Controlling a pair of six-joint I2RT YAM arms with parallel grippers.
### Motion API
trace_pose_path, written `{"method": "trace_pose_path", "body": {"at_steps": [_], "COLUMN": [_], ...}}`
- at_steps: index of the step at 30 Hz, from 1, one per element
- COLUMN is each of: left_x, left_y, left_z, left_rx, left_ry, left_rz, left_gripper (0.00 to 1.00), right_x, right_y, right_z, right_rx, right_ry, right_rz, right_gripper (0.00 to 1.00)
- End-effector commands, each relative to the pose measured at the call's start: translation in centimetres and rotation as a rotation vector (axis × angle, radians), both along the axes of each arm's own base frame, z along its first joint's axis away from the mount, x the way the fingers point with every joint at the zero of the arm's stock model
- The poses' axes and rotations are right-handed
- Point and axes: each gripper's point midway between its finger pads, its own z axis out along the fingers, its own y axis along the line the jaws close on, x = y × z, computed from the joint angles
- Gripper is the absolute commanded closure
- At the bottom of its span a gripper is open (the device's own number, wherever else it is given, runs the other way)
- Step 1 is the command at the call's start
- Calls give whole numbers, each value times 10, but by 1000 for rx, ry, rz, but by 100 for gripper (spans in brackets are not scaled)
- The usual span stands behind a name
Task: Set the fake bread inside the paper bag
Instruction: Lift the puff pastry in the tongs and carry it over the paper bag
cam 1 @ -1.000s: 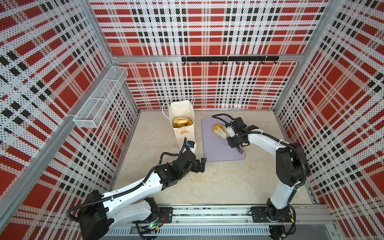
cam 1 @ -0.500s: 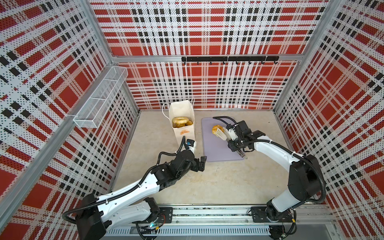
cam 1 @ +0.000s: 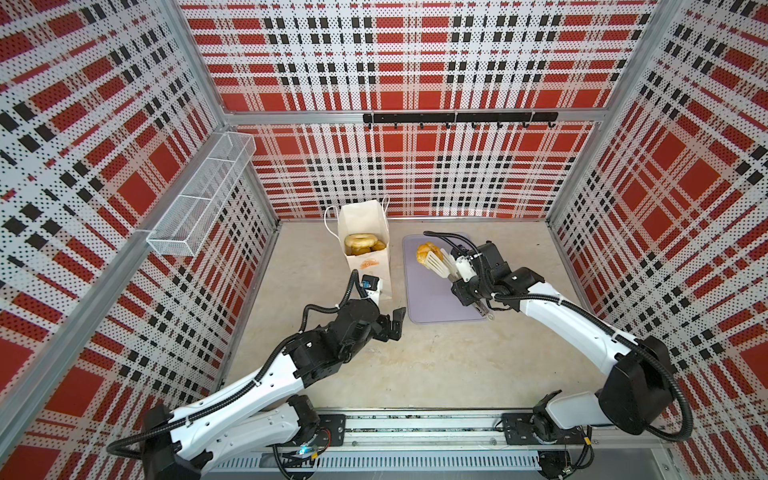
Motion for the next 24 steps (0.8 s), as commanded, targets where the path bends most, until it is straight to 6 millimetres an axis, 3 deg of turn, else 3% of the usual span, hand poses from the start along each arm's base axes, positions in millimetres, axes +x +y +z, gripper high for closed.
{"method": "trace_pose_path", "body": {"at_steps": [1,9,24], "left_x": [-1,-2,5], "left_y": [9,15,41], "left_z": [20,40,74], "left_rx": [13,20,23], "left_ry": [-37,-74,-142], "left_rz": [17,12,71], "left_gripper": [1,1,1], "right_x": [1,-9,-10], "right_y": [8,19,62], "right_z": [32,74,145], "right_rx": [67,136,215], "right_ry": [-86,-158,-290], "right_rz": [4,42,155], "right_gripper": [60,60,59]}}
